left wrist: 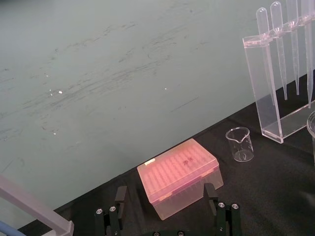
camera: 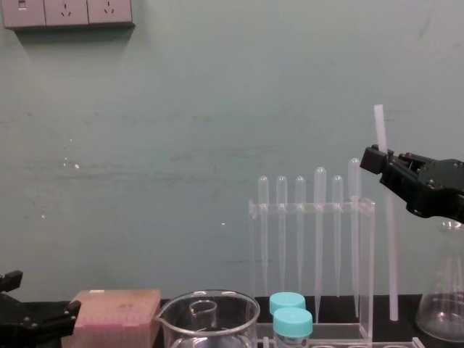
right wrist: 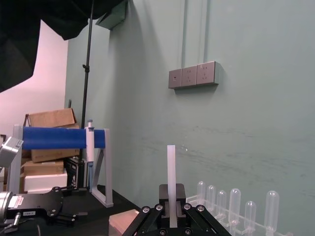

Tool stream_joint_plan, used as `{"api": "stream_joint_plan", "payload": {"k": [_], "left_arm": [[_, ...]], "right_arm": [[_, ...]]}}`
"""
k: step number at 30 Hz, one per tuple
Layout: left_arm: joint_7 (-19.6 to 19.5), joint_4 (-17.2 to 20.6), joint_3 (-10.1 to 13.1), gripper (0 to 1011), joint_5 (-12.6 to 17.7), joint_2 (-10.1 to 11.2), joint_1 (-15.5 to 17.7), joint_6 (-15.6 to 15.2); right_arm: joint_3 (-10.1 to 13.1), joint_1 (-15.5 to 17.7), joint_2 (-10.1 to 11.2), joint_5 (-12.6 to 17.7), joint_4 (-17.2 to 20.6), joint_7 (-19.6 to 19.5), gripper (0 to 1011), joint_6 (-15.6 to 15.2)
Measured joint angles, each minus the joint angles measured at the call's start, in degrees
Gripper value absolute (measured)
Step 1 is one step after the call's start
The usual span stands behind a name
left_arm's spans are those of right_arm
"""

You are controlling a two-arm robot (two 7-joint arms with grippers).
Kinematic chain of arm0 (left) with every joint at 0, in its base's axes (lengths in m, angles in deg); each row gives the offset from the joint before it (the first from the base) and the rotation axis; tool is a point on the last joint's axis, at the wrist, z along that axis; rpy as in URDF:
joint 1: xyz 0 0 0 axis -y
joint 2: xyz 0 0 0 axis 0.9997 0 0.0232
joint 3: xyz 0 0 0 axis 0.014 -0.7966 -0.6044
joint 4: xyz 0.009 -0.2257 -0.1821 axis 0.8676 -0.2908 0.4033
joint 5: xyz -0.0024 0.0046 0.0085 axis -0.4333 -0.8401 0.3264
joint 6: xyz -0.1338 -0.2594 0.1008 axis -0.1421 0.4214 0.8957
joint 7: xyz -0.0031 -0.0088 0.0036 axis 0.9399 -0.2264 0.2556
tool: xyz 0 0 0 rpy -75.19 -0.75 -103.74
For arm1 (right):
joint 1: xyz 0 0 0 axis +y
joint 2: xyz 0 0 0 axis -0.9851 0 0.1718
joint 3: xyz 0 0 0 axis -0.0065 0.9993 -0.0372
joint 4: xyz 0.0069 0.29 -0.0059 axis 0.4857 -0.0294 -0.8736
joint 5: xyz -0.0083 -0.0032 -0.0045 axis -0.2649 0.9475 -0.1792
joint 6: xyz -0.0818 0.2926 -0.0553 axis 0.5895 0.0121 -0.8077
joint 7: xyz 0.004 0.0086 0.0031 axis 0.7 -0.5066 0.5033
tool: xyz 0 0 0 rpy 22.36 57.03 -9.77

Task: Pick up the stirring rod with one hand, then place it down.

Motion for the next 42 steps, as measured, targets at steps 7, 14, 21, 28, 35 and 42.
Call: {"api": "stream_joint_plan", "payload": {"k": [7, 14, 21, 28, 35, 42], "left_arm": [[0.00, 0.00, 0.00, 1000, 0.00, 0.00, 0.00, 0.00], [0.00, 0.00, 0.00, 1000, 0.00, 0.00, 0.00, 0.00], [0.00, 0.00, 0.00, 1000, 0.00, 0.00, 0.00, 0.00], [0.00, 0.00, 0.00, 1000, 0.00, 0.00, 0.00, 0.00], [0.00, 0.00, 0.00, 1000, 0.00, 0.00, 0.00, 0.00], [0.00, 0.00, 0.00, 1000, 0.00, 0.00, 0.00, 0.00]], "right_arm": [[0.00, -0.03, 0.00, 0.04, 0.00, 0.00, 69, 0.04], [0.00, -0.03, 0.00, 0.04, 0.00, 0.00, 69, 0.04], [0.00, -0.03, 0.00, 0.04, 0.00, 0.00, 69, 0.04], [0.00, -0.03, 0.00, 0.04, 0.00, 0.00, 69, 0.04], [0.00, -0.03, 0.00, 0.04, 0.00, 0.00, 69, 0.04], [0.00, -0.03, 0.00, 0.04, 0.00, 0.00, 69, 0.04]]}}
